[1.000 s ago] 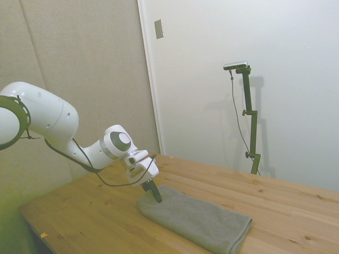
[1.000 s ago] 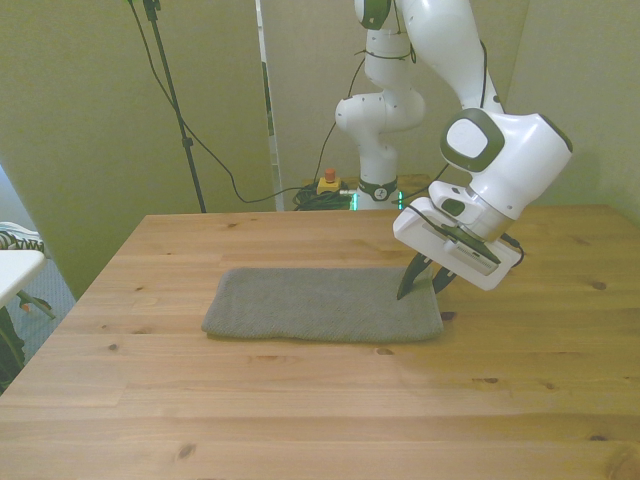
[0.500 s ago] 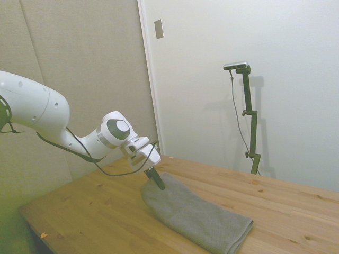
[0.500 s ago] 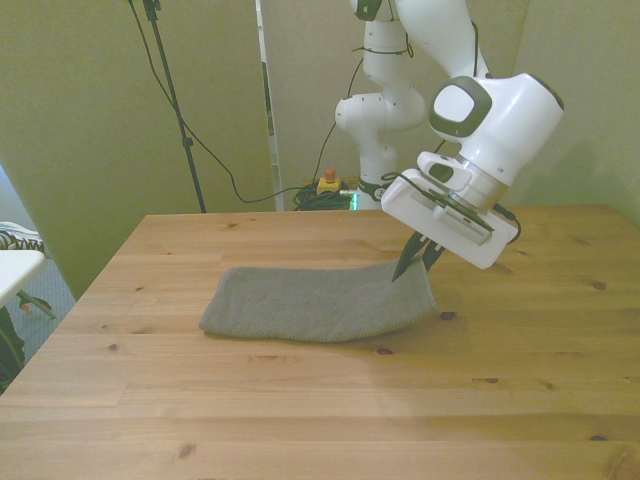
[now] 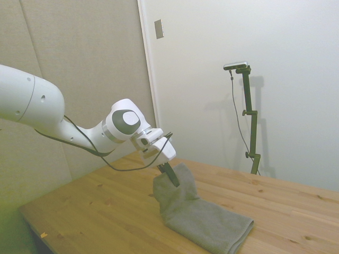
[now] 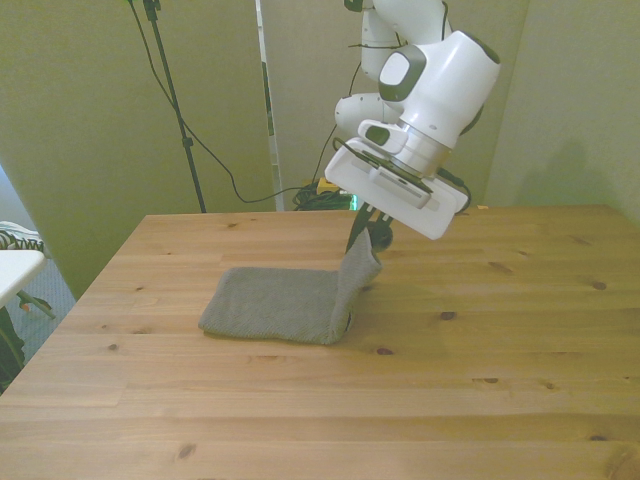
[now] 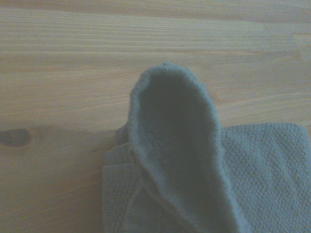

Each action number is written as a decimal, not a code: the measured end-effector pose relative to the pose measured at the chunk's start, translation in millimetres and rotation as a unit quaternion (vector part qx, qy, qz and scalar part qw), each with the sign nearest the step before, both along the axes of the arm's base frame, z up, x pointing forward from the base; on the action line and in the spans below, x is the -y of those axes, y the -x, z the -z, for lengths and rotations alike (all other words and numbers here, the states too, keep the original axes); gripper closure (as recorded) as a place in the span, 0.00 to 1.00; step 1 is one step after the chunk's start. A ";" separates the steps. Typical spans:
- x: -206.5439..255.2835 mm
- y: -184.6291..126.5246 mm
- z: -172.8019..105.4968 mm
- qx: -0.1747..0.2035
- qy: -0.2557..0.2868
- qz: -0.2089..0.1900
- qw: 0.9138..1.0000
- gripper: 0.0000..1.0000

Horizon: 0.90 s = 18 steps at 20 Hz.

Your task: Fold the towel

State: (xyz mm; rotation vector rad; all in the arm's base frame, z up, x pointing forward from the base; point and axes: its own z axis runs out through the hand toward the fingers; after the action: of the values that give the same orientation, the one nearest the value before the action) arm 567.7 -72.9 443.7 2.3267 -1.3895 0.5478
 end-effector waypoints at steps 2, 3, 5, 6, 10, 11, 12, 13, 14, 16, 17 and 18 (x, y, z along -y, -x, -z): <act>10.6 1.4 -4.4 0.005 -0.006 0.004 1.000 1.00; 15.2 2.1 -6.2 0.007 -0.008 0.004 1.000 1.00; 25.7 4.5 -10.9 0.008 -0.010 0.007 1.000 1.00; 32.5 6.1 -13.5 0.010 -0.012 0.010 1.000 1.00; 59.6 12.2 -15.8 0.014 -0.018 0.022 1.000 1.00; 66.2 13.7 -15.6 0.014 -0.022 0.026 0.999 1.00; 72.7 15.3 -15.3 0.015 -0.023 0.031 0.999 1.00; 80.9 17.6 -14.5 0.015 -0.025 0.036 0.999 0.00; 90.3 20.5 -13.0 0.016 -0.027 0.043 0.999 0.00; 110.3 28.1 -8.2 0.017 -0.029 0.056 0.998 0.00; 119.4 31.7 -6.5 0.016 -0.030 0.060 0.998 0.00; 127.8 35.0 -5.8 0.015 -0.030 0.065 0.997 0.00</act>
State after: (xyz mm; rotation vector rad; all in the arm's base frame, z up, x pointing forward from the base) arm 532.8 -200.7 449.5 2.2623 -1.5788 0.5118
